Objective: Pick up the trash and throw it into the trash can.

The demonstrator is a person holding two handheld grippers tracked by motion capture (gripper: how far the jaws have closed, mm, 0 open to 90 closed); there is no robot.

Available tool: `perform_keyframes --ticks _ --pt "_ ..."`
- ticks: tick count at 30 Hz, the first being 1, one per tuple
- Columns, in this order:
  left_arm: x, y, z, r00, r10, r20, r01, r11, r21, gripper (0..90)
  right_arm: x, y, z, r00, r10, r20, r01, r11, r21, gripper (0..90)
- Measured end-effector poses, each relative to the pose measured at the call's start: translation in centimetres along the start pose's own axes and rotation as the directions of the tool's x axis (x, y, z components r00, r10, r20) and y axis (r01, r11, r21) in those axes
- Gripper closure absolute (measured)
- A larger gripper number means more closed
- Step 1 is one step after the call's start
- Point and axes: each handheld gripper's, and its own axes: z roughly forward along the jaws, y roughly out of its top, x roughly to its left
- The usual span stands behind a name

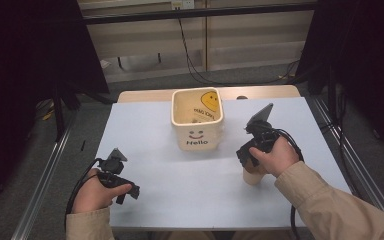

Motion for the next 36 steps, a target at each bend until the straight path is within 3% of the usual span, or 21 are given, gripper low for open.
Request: perform_keyframes --ticks 1,10,17,21,27,36 --pt "-0.1 0.0 0.1 0.9999 -0.012 0.003 0.012 0.9999 -0.01 6.1 0.1 0.0 0.0 1.0 0.004 0.003 -0.004 1.0 0.0 10.8" --pt "0.1 0.0 -0.1 1.0 0.005 0.008 -0.005 1.0 0.003 6.1 0.7 -0.2 0.7 0.9999 -0.014 -0.01 0.014 1.0 0.012 9.9" --pt "0.0 0.0 -0.1 1.0 -0.001 0.009 0.001 1.0 -0.001 6.1 0.9 -0.3 1.8 0.9976 -0.047 0.05 0.045 0.998 0.035 16.0" --pt "0.0 0.0 -0.1 0.9999 -0.002 0.011 0.002 1.0 0.001 6.1 0.9 -0.2 1.8 0.9967 -0.053 0.061 0.052 0.998 0.027 18.4" --pt "-0.1 0.0 -0.1 0.9999 -0.005 0.011 0.005 1.0 -0.003 6.1 0.8 0.1 0.3 0.9967 -0.067 0.046 0.066 0.997 0.028 19.1" --pt "-0.2 0.0 -0.1 0.9998 -0.012 0.014 0.012 0.9999 -0.007 6.1 1.2 1.4 -3.8 0.9918 -0.125 0.027 0.123 0.991 0.047 19.5"
